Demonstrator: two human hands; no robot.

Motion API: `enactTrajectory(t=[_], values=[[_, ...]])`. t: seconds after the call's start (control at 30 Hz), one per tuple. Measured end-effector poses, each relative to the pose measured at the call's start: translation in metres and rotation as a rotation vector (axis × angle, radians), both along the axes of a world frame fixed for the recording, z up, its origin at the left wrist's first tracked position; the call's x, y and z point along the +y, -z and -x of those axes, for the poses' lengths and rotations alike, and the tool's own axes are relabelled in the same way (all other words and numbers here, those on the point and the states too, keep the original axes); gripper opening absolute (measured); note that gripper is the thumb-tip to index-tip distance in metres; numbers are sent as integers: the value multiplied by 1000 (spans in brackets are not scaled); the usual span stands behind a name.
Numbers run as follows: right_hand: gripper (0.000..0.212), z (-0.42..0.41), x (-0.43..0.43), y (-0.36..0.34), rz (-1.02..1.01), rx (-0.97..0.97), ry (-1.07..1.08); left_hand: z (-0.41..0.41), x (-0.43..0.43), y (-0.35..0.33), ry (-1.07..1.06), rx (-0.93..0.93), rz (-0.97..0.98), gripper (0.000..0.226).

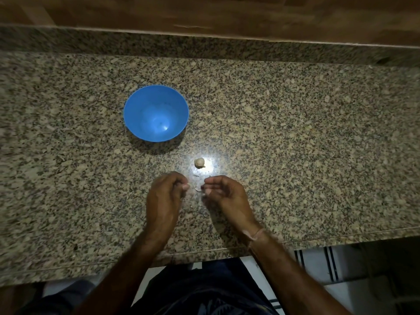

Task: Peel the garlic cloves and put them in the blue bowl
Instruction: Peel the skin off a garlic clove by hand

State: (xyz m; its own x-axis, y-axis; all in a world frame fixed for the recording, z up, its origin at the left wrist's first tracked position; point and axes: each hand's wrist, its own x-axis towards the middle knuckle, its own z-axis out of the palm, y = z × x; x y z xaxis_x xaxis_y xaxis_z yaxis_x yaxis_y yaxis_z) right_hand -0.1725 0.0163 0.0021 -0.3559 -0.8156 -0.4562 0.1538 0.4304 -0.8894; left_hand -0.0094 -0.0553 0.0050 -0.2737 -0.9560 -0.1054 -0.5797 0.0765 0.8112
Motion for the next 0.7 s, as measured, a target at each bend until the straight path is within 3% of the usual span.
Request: enactTrajectory(t=[0.13,0.23,0.37,0.43,0.53,0.6,0.7], values=[[32,9,4,8,97,377,-52,-22,-20,13,-71,-22,10,25],[41,24,4,12,60,619,-147,-33,-8,13,-60,-91,135,27],[22,24,-2,23,-12,800,-231,-26,26,14,25,-30,58,30],[23,8,-1,24,30,898,-332,-16,31,23,86,-69,21,38],[19,-11,9,16,51,795,-332,0,26,30,156,-142,52,50],[18,-8,17,7,84,755,-199,9,23,31,179,-168,59,54],[32,15,36,1,66,750,-121,19,20,33,194,-177,106,46]])
